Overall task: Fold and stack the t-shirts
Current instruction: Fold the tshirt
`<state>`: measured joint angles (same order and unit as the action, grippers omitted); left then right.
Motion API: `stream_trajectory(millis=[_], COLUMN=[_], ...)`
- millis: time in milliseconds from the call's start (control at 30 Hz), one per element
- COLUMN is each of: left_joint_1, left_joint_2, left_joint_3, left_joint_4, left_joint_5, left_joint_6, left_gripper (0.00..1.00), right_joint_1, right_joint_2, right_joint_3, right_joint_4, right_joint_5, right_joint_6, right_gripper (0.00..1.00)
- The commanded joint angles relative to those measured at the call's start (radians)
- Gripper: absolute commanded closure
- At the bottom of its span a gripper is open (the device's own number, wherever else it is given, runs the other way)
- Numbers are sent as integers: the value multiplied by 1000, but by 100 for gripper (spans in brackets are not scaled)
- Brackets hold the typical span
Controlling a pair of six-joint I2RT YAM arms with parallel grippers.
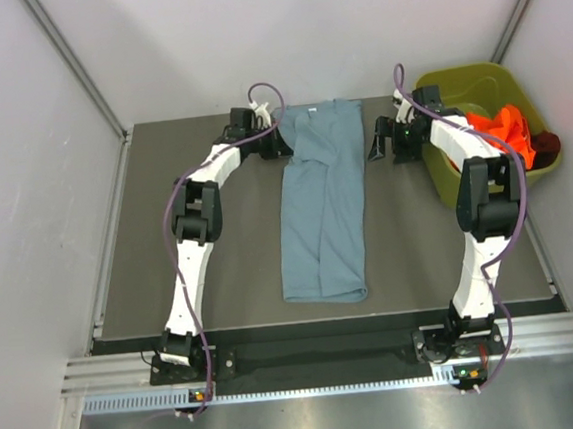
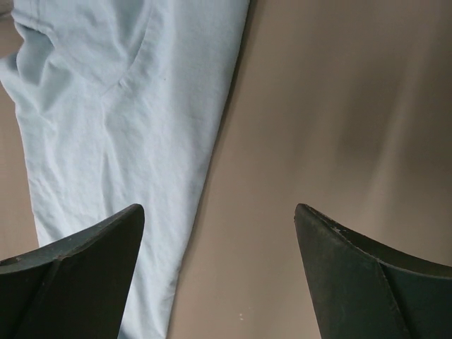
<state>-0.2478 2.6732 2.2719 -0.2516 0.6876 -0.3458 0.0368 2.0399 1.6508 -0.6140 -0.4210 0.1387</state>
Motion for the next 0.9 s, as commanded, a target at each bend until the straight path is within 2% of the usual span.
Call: stream_trajectory(millis=[0, 33, 67, 133, 167, 267, 300, 333, 467, 533, 567, 600, 733, 867], left_joint_1=[-38, -39, -39, -39, -35, -10, -2, 8, 67, 87, 96, 102, 108, 107], left_joint_2=[-67, -70, -81, -107, -140, -200, -206, -213, -307, -370, -434, -470, -639, -739], left_joint_3=[-17, -9, -2, 3, 1, -12, 1, 11, -24, -124, -171, -284, -549, -771], left_joint_4=[-75, -90, -109, -178, -196, -221, -224, -238, -313, -368, -417, -435, -489, -456], left_joint_5=[-5, -17, -37, -120, -150, -246, -279, -284, -274, -238, -211, -179, -73, 28], left_joint_6=[17, 24, 33, 80, 93, 131, 145, 152, 174, 145, 125, 93, 61, -33], left_gripper=[99, 91, 70, 52, 40, 34, 25, 22, 20, 21, 22, 23, 30, 34], right_joint_1=[3, 5, 3, 0, -2, -15, -18, -21, -31, -29, -67, -75, -109, -109], right_joint_2=[-15, -18, -29, -46, -64, -99, -109, -118, -188, -222, -260, -279, -368, -411], right_joint_3=[41, 38, 30, 18, 3, -43, -55, -68, -157, -231, -267, -305, -520, -635], right_joint_4=[39, 39, 39, 34, 33, 31, 33, 34, 14, -7, -10, -10, 20, 62], right_joint_5=[-19, -19, -18, -15, -19, -45, -56, -64, -93, -127, -145, -192, -271, -347], right_joint_6=[6, 9, 10, 10, 16, 33, 41, 47, 84, 122, 140, 160, 265, 318], right_gripper=[12, 12, 12, 12, 12, 12, 12, 12, 12, 12, 13, 14, 16, 18])
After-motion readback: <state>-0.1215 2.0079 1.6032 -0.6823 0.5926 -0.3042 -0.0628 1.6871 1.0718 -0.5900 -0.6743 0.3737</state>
